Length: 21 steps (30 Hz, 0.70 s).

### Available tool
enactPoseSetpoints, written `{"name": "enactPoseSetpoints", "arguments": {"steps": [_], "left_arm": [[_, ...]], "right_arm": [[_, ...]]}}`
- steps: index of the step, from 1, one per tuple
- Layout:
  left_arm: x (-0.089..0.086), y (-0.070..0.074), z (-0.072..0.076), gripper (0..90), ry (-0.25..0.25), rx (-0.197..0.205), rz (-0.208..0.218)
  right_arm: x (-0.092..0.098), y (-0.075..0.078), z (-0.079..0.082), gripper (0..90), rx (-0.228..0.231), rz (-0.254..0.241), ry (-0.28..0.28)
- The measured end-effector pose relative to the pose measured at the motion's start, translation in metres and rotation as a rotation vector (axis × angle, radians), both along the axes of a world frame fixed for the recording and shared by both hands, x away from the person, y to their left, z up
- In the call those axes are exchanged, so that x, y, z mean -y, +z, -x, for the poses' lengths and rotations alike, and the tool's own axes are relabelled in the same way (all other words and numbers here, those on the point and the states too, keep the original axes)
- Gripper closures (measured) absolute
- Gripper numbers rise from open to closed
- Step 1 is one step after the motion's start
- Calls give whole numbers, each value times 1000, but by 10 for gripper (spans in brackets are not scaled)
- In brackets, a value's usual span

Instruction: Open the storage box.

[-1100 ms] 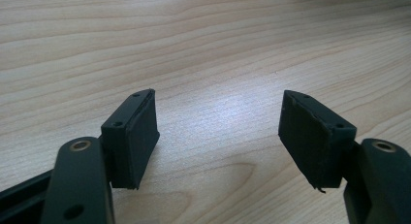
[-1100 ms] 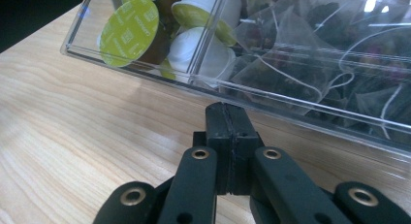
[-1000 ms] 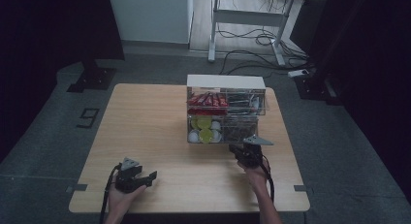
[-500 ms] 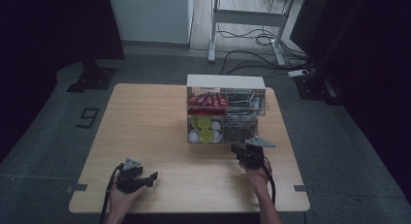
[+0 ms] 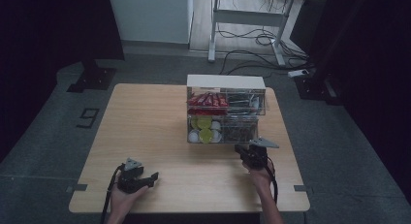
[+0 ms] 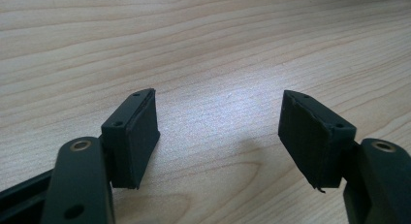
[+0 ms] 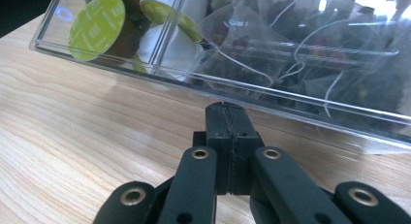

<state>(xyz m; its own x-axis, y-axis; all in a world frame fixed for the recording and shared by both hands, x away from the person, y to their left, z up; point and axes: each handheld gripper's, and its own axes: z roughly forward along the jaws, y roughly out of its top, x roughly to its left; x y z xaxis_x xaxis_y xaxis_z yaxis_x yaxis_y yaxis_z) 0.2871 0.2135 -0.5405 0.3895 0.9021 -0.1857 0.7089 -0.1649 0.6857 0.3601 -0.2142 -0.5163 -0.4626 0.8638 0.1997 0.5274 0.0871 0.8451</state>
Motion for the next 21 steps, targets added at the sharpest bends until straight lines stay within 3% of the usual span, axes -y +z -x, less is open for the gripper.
{"name": "enactPoseSetpoints", "arguments": {"steps": [21], "left_arm": [[-1, 0, -1, 308, 1, 2, -2]], "right_arm": [[16, 11, 4, 896, 36, -62, -41]]}}
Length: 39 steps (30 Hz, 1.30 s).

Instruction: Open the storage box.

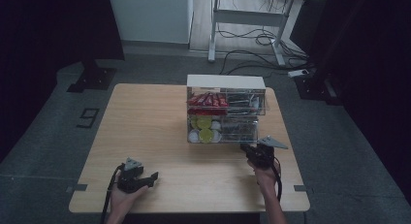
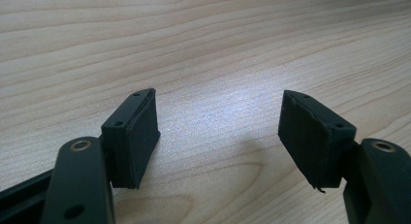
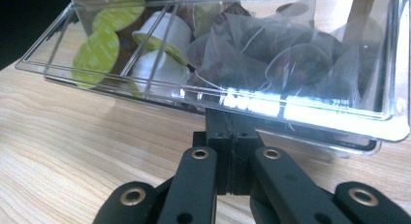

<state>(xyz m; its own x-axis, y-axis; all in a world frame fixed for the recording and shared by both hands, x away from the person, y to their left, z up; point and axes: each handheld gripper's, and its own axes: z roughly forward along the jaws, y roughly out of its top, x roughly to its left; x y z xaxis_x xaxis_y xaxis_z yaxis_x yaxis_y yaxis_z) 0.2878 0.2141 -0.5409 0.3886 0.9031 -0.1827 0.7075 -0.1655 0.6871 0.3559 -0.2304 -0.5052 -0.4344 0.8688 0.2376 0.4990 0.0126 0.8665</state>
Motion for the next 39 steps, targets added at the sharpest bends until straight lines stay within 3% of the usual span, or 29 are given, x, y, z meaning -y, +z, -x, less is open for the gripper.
{"name": "enactPoseSetpoints", "arguments": {"steps": [17, 25, 39], "left_arm": [[0, 0, 0, 309, 3, 3, -6], [0, 0, 0, 309, 2, 6, -13], [0, -2, -1, 312, 12, 20, -15]], "right_arm": [[6, 18, 0, 895, 55, -37, -16], [4, 30, -9, 892, 93, -48, -20], [-1, 42, -22, 889, 120, -77, -23]]}}
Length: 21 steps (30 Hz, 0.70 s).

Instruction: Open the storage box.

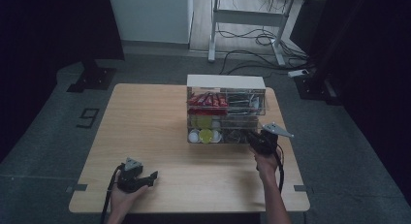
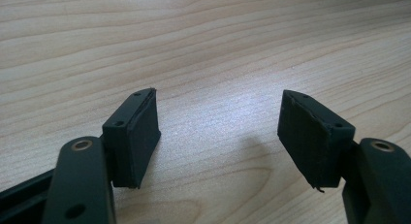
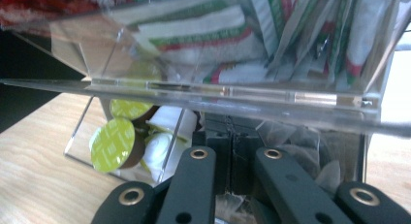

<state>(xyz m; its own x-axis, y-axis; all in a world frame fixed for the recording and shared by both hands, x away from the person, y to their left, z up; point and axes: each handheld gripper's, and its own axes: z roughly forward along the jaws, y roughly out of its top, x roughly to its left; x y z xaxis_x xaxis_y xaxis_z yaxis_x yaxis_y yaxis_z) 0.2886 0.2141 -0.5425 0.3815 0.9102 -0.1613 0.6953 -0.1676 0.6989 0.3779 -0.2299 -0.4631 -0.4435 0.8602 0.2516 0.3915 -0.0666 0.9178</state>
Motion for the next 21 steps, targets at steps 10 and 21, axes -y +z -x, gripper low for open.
{"name": "enactPoseSetpoints", "arguments": {"steps": [10, 21], "left_arm": [[1, 0, 1, 312, 6, 7, -10], [2, -1, 3, 312, 12, 11, -16]], "right_arm": [[-4, 11, -10, 887, 27, -37, 4], [-7, 11, -8, 874, 29, -43, 19]]}}
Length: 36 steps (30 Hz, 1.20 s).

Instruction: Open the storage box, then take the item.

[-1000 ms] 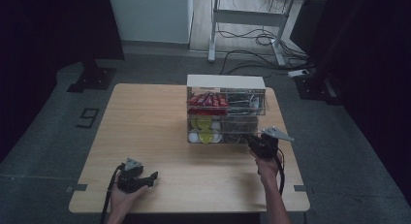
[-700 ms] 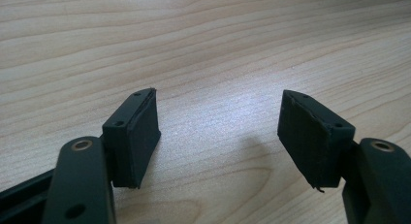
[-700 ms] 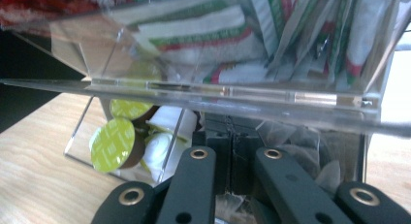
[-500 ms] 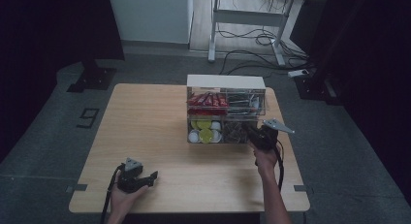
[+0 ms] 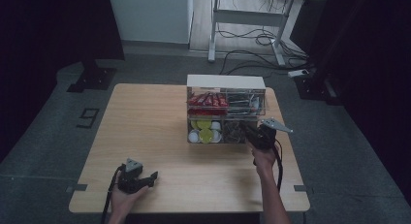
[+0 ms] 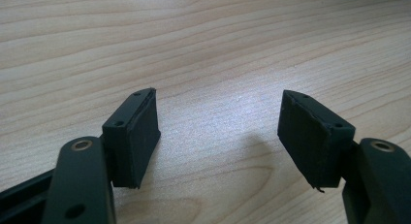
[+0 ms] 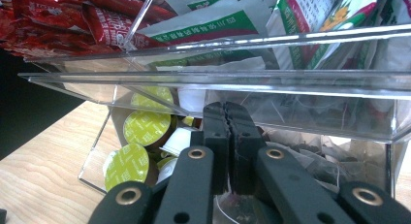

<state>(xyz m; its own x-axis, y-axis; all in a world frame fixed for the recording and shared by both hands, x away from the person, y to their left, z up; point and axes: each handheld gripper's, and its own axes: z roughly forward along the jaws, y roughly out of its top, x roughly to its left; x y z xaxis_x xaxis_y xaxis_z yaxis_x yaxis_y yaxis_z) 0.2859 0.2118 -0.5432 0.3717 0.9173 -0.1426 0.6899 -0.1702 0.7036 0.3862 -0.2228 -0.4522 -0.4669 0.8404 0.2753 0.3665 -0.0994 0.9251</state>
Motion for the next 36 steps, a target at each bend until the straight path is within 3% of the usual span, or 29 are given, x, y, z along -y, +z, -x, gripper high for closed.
{"name": "enactPoseSetpoints", "arguments": {"steps": [2, 7, 14, 24, 36], "left_arm": [[1, 0, 1, 313, 2, 1, -4], [6, 7, 1, 308, 7, 48, -9], [10, 10, -1, 304, 17, 56, -4], [43, 29, -11, 304, -19, 82, -9], [66, 48, -21, 305, -41, 115, 3]], "right_arm": [[-1, 0, 1, 872, 3, 0, 0], [-1, 1, 2, 872, 8, -5, 2], [2, 1, 2, 872, 8, -14, 10], [5, 2, 3, 872, 14, -30, 9], [6, 2, 3, 873, 18, -36, 15]]}}
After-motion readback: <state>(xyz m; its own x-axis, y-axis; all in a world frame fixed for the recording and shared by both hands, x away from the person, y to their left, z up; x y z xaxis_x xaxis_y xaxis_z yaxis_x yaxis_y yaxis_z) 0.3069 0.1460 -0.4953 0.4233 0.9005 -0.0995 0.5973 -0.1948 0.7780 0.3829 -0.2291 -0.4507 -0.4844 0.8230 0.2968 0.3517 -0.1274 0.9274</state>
